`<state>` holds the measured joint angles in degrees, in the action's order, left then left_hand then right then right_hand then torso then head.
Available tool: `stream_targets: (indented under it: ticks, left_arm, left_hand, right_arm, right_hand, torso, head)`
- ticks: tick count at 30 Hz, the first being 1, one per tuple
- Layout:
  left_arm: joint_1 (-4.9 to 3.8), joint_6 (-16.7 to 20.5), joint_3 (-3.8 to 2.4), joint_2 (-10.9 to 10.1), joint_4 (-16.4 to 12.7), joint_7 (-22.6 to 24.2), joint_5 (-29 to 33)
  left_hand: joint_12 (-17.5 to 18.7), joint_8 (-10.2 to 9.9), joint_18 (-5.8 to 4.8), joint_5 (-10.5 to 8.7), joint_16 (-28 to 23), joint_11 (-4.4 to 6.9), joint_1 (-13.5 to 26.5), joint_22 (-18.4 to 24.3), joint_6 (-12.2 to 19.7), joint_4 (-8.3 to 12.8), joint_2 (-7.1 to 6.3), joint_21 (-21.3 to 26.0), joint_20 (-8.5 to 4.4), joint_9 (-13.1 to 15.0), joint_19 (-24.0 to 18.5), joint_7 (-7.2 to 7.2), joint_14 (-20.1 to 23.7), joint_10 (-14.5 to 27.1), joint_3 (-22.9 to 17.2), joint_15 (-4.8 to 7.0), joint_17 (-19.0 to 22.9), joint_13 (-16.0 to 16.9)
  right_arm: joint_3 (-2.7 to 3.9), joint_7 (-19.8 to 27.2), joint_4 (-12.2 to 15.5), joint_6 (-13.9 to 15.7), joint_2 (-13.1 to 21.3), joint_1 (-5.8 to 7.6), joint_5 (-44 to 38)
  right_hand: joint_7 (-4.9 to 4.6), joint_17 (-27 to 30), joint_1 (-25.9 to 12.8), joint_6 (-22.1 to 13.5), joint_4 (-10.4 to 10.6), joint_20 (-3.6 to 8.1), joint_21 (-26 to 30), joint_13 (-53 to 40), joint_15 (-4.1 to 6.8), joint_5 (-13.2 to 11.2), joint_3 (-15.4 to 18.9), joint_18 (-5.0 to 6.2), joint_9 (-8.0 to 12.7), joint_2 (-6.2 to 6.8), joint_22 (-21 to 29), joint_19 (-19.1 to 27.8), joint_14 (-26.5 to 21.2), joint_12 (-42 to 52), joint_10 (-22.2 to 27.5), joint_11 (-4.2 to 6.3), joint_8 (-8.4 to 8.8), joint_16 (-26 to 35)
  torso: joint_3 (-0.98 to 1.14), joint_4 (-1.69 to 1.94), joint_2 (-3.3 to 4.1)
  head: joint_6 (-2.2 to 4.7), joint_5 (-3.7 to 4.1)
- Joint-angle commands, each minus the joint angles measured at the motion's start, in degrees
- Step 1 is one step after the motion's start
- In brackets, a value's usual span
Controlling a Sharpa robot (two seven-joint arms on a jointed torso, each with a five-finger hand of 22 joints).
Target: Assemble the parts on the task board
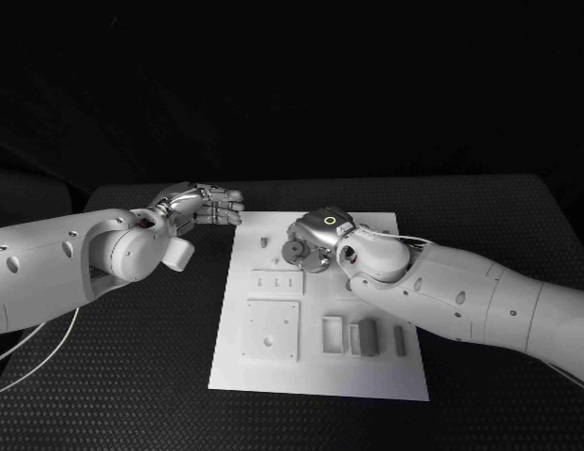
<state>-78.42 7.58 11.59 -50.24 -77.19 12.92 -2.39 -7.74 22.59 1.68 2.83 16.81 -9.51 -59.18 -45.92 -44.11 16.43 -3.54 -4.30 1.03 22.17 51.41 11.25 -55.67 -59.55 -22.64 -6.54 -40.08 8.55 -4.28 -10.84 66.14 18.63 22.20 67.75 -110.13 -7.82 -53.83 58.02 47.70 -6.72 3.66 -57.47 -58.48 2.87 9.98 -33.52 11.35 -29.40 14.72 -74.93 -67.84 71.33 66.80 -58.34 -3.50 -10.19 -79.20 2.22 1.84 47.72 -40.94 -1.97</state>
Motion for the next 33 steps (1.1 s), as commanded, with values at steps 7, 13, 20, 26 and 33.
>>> stream_targets:
  ticks: [7, 13, 20, 26, 33]
  left_arm:
    - [-0.05, -0.7, -0.04, -0.02, -0.08, 0.42, 0.01]
    - [-0.05, -0.77, -0.04, -0.02, -0.06, 0.42, 0.01]
    - [-0.05, -0.8, -0.03, -0.02, -0.02, 0.4, 0.01]
    - [-0.05, -0.79, -0.03, -0.05, -0.01, 0.39, 0.01]
    - [-0.05, -0.82, -0.03, -0.04, 0.05, 0.35, 0.01]
  left_hand:
    - [0.21, -0.24, -0.57, 0.17, -0.22, -0.06, -0.19, 0.07, 0.25, 0.12, 0.28, 0.33, -0.19, -0.07, 0.34, 0.25, -0.47, 0.2, 0.33, -0.03, -0.07, 0.09]
    - [0.21, -0.24, -0.57, 0.17, -0.23, -0.06, -0.19, 0.07, 0.24, 0.11, 0.3, 0.33, -0.19, -0.07, 0.34, 0.25, -0.48, 0.2, 0.32, -0.03, -0.08, 0.09]
    - [0.22, -0.23, -0.57, 0.17, -0.24, -0.07, -0.18, 0.08, 0.24, 0.11, 0.32, 0.33, -0.19, -0.07, 0.34, 0.24, -0.48, 0.21, 0.31, -0.03, -0.1, 0.1]
    - [0.23, -0.23, -0.57, 0.17, -0.26, -0.07, -0.18, 0.08, 0.23, 0.11, 0.32, 0.33, -0.19, -0.07, 0.34, 0.23, -0.49, 0.21, 0.31, -0.03, -0.11, 0.1]
    - [0.24, -0.23, -0.57, 0.17, -0.28, -0.07, -0.18, 0.09, 0.24, 0.11, 0.33, 0.33, -0.19, -0.07, 0.33, 0.23, -0.49, 0.22, 0.31, -0.03, -0.13, 0.1]
  right_arm:
    - [-0.05, -0.9, 0.16, 0.0, 0.31, -0.09, -0.88]
    - [-0.05, -1.9, 0.35, 1.02, 0.44, -0.1, -1.58]
    - [-0.05, -2.52, 0.58, 1.65, 0.51, -0.11, -1.85]
    - [-0.04, -2.49, 0.5, 1.45, 0.6, -0.11, -1.85]
    - [-0.04, -2.57, 0.53, 1.2, 0.8, -0.13, -1.82]
  right_hand:
    - [-1.85, -0.13, 0.89, -0.35, 0.73, -0.01, 0.07, -0.04, 0.2, 0.09, 0.29, 3.65, -0.42, -0.37, -1.13, 0.27, 0.04, 0.78, 0.23, 0.32, -1.23, -0.26]
    - [-1.24, -0.07, 1.4, 1.35, 0.64, 0.1, -0.14, 0.11, 0.76, 0.11, 0.79, 3.65, -1.08, -0.85, -1.13, 0.13, 0.32, 1.06, -0.07, 0.91, -2.42, -0.32]
    - [-1.11, -0.02, 1.27, 1.55, 0.8, 0.12, -0.16, 0.19, 0.9, 0.11, 0.99, 3.65, -1.25, -0.66, -1.1, 0.07, 0.41, 1.09, -0.16, 1.05, -2.62, -0.3]
    - [-1.07, -0.01, 1.27, 1.57, 0.86, 0.14, -0.17, 0.23, 0.95, 0.12, 1.03, 3.65, -1.3, -0.56, -1.09, 0.04, 0.45, 1.1, -0.19, 1.09, -2.66, -0.29]
    - [-1.26, 0.1, 0.33, 0.52, 2.11, 0.12, 0.04, 0.47, 0.82, 0.15, 1.25, 3.65, -1.24, 0.55, -0.96, 0.09, 0.42, 0.97, -0.08, 0.93, -2.18, -0.1]
  torso:
    - [-0.01, 0.01, -0.01]
    - [-0.02, 0.01, -0.01]
    - [0.0, 0.02, -0.01]
    - [-0.02, 0.03, 0.0]
    - [-0.01, 0.03, -0.01]
  head:
    - [-0.13, 0.03]
    - [-0.2, 0.11]
    - [-0.19, 0.15]
    - [-0.22, 0.18]
    - [-0.24, 0.21]
